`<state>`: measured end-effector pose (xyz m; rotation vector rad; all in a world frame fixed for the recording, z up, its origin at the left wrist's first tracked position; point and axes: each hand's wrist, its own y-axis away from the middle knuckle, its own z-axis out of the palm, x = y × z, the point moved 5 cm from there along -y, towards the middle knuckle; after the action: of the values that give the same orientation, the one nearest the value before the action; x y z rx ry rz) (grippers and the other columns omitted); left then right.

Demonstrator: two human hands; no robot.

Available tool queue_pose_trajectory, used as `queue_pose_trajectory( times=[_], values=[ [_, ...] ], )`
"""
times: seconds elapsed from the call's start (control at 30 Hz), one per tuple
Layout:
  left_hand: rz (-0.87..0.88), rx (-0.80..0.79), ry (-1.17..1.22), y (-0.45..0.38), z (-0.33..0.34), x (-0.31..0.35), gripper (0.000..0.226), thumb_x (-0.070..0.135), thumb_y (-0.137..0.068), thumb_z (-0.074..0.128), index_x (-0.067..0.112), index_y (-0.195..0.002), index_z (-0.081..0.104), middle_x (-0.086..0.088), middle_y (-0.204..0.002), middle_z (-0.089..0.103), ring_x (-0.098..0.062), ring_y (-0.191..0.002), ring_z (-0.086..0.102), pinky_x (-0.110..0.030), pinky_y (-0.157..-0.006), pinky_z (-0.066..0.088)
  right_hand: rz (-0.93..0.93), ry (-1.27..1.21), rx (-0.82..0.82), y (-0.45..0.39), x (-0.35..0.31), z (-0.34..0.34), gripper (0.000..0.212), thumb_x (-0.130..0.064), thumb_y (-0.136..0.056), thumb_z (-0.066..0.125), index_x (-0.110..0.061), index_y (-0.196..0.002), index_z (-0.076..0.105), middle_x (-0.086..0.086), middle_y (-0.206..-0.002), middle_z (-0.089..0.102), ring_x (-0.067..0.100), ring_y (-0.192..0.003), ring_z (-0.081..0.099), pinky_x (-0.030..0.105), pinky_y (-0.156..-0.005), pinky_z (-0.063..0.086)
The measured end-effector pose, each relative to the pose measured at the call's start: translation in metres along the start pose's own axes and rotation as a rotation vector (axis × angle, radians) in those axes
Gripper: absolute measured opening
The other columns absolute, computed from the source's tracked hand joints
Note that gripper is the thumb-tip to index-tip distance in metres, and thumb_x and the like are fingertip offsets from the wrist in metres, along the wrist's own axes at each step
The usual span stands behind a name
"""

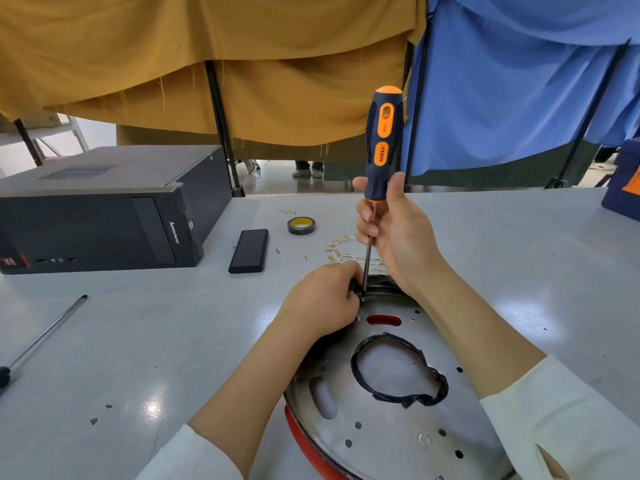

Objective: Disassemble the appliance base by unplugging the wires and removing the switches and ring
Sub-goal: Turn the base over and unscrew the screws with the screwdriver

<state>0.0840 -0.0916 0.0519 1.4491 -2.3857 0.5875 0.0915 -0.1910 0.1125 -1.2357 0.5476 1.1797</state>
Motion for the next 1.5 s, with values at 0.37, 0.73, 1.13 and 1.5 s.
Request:
queue_pose_trajectory(
  times=[0.37, 0.73, 1.13, 1.5],
  values=[
    [0.033, 0.004, -0.044, -0.001, 0.003, -0.002, 0.019, 0.03, -0.084, 0.058, 0.025, -0.101, 0.064, 0.005, -0.104, 0.063, -0.016, -0.096, 0.056, -0.034, -0.083, 0.049, -0.037, 0.015, 0.061, 0.001, -0.002, -0.001, 0.032, -0.033, -0.103, 0.032, -0.01, -0.109, 0.054, -0.008, -0.063, 0.048, 0.008, -0.053, 0.036, 0.022, -0.053, 0.034],
    [0.105, 0.023, -0.183, -0.004, 0.003, 0.001, 0.015, 0.032, -0.094, 0.052, 0.022, -0.099, 0.062, 0.002, -0.105, 0.058, -0.019, -0.096, 0.055, -0.032, -0.077, 0.046, -0.07, -0.088, 0.074, 0.001, -0.004, 0.001, 0.039, -0.03, -0.104, 0.024, -0.009, -0.103, 0.056, -0.003, -0.061, 0.041, 0.009, -0.054, 0.03, 0.024, -0.057, 0.029],
    [0.153, 0.08, -0.266, -0.005, 0.008, 0.0, 0.015, 0.037, -0.092, 0.049, 0.024, -0.093, 0.055, 0.006, -0.104, 0.056, -0.018, -0.092, 0.056, -0.029, -0.07, 0.042, -0.135, 0.061, 0.123, 0.001, -0.015, 0.0, 0.025, -0.038, -0.089, 0.051, -0.015, -0.101, 0.052, -0.008, -0.06, 0.044, 0.007, -0.053, 0.033, 0.021, -0.053, 0.035],
    [0.125, -0.015, -0.384, -0.006, 0.008, 0.002, 0.018, 0.036, -0.093, 0.046, 0.019, -0.087, 0.043, -0.002, -0.1, 0.053, -0.023, -0.082, 0.055, -0.031, -0.062, 0.037, -0.097, 0.286, 0.095, 0.01, -0.027, 0.014, 0.014, -0.025, -0.102, 0.04, -0.012, -0.099, 0.045, -0.004, -0.064, 0.04, 0.003, -0.052, 0.037, 0.021, -0.054, 0.036]
  ],
)
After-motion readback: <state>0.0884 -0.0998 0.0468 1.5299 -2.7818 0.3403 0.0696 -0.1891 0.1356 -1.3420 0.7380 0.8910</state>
